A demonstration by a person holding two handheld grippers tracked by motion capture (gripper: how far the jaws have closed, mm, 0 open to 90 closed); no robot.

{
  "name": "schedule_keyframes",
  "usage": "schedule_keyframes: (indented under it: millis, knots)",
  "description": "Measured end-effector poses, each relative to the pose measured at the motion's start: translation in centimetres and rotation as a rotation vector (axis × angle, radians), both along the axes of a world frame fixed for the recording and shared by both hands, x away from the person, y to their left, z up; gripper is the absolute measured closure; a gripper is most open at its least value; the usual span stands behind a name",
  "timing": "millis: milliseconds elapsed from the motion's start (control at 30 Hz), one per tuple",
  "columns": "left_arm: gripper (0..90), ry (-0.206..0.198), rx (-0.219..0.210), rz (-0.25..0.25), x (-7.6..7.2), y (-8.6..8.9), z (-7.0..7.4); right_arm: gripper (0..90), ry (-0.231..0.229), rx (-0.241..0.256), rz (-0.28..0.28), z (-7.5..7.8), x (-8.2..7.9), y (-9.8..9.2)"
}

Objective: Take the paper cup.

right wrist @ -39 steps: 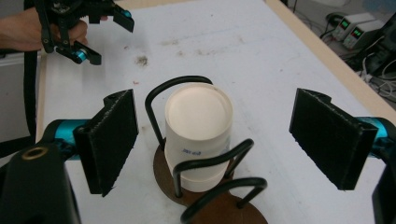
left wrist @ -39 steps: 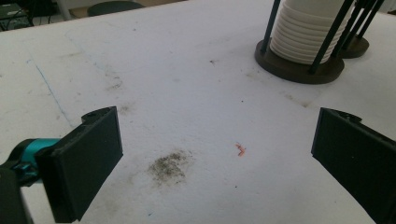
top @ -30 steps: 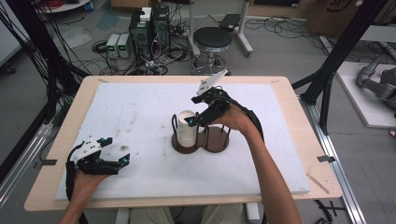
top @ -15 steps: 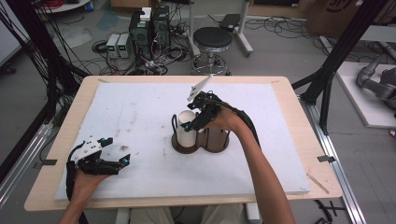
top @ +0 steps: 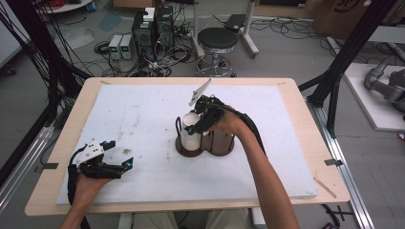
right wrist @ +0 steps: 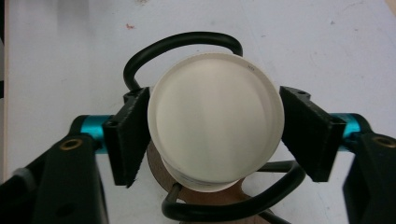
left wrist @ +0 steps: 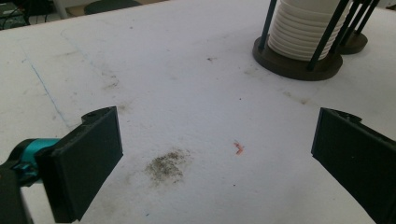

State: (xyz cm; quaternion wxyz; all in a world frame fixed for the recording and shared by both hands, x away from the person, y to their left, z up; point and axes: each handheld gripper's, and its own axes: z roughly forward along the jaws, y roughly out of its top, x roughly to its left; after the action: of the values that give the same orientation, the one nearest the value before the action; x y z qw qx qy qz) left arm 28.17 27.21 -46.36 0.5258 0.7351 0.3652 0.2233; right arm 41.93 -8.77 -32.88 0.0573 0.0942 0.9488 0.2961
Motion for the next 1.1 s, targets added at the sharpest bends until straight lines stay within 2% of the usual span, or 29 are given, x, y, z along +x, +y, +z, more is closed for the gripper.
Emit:
schedule_keyframes:
  millis: [700,833,1100]
  knots:
    - [1.8,0.003,0.009,-0.003,0.0,0.0,0.0,35.0,0.004,0.008,-0.010,0.4,-0.1,-0.1]
    - [1.8,0.003,0.008,-0.003,0.0,-0.1,0.0,36.0,0.003,0.026,-0.020,0.8,-0.3,-0.2]
    - [1.8,0.003,0.009,-0.002,0.1,-0.1,0.0,36.8,0.012,0.095,-0.040,2.3,-0.5,-0.7]
